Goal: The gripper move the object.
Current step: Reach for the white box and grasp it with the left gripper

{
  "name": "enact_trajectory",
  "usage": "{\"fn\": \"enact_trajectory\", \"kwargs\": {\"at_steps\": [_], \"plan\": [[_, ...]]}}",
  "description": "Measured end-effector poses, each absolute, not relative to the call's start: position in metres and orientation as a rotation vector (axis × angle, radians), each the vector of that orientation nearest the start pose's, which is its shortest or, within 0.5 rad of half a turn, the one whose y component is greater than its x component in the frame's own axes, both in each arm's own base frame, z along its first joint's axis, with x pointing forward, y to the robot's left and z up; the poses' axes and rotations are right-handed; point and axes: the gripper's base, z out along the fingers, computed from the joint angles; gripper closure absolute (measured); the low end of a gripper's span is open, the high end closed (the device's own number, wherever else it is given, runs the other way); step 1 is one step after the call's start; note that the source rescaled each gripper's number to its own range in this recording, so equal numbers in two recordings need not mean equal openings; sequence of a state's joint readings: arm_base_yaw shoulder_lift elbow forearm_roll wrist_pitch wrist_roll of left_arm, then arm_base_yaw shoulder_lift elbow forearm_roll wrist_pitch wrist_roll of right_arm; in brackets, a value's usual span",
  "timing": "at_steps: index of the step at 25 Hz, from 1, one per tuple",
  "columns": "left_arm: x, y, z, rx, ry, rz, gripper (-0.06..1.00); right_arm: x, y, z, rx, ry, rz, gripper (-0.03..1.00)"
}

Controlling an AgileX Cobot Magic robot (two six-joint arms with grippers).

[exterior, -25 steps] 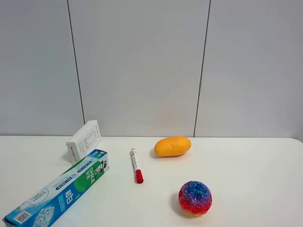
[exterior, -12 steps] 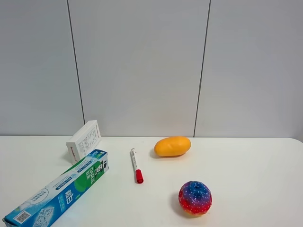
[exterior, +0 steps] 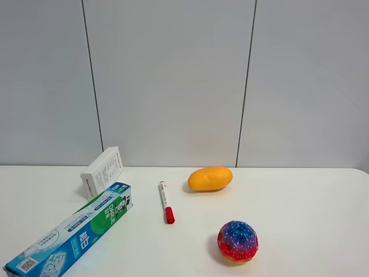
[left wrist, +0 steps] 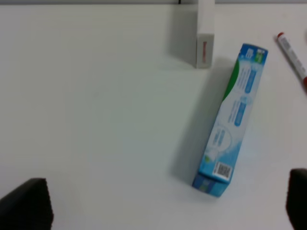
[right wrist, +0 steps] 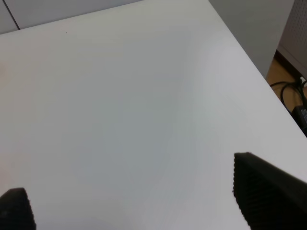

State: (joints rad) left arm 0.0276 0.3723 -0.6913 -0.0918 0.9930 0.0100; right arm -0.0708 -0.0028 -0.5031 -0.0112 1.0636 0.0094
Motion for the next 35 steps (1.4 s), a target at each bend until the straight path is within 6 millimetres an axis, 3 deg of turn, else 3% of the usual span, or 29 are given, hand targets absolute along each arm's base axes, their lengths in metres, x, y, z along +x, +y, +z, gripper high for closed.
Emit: {"fn": "enact_trajectory", "kwargs": {"at_steps": [3, 7, 8, 9, 15, 21, 27, 35], "plan": [[0.073, -0.006, 0.347, -0.040, 2.144, -0.119, -0.06, -0.006, 0.000, 0.278, 0.082, 2.040, -0.052, -0.03], [0.129, -0.010, 0.371, -0.087, 2.105, -0.218, -0.06, -0.006, 0.000, 0.278, 0.082, 2.040, -0.052, -0.03], [0.157, -0.011, 0.375, -0.117, 2.114, -0.266, -0.06, -0.006, 0.000, 0.278, 0.082, 2.040, -0.052, -0.03], [0.169, -0.011, 0.375, -0.126, 2.123, -0.282, -0.06, -0.006, 0.000, 0.278, 0.082, 2.040, -0.052, -0.03], [0.239, -0.011, 0.347, -0.158, 2.261, -0.307, -0.06, -0.006, 0.000, 0.278, 0.082, 2.040, -0.052, -0.03], [0.290, -0.022, 0.324, -0.125, 2.297, -0.363, -0.06, -0.006, 0.000, 0.278, 0.082, 2.040, -0.052, -0.03], [0.326, -0.054, 0.302, 0.018, 2.312, -0.386, -0.04, -0.006, 0.000, 0.278, 0.082, 2.040, -0.052, -0.03], [0.360, -0.088, 0.253, 0.122, 2.351, -0.362, -0.01, -0.006, 0.000, 0.278, 0.082, 2.040, -0.052, -0.03]]}}
